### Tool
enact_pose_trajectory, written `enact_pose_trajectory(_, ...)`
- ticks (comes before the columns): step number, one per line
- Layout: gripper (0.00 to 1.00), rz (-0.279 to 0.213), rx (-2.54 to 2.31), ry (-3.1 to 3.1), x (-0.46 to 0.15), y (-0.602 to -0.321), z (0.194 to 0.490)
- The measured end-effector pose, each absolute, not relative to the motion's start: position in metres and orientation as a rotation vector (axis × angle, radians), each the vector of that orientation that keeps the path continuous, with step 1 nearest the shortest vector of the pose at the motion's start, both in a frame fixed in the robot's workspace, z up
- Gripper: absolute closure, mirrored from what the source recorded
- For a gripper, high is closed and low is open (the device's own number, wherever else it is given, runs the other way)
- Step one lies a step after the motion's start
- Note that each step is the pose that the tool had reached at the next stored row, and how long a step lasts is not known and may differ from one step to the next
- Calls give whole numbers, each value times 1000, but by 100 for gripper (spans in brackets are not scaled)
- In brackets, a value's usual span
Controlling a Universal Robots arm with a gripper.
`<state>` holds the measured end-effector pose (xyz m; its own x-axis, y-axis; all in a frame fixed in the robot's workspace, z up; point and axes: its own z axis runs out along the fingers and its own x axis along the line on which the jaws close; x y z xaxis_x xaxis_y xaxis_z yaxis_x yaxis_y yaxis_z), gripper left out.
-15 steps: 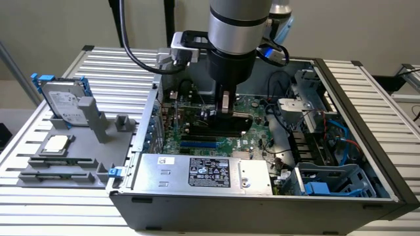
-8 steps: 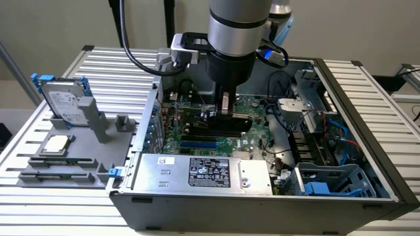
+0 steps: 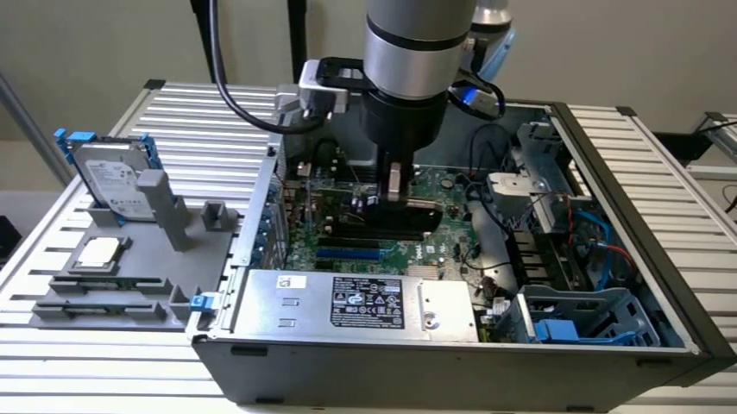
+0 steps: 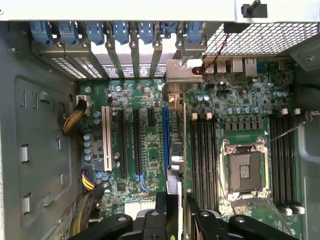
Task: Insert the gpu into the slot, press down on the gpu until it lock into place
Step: 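Insert the gpu into the slot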
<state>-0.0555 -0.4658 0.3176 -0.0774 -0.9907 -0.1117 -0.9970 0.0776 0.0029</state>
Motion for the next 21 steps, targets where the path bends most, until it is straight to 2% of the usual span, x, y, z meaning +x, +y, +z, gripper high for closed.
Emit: enact_pose_trajectory(21, 74, 98, -2089, 2255, -81, -466, 294)
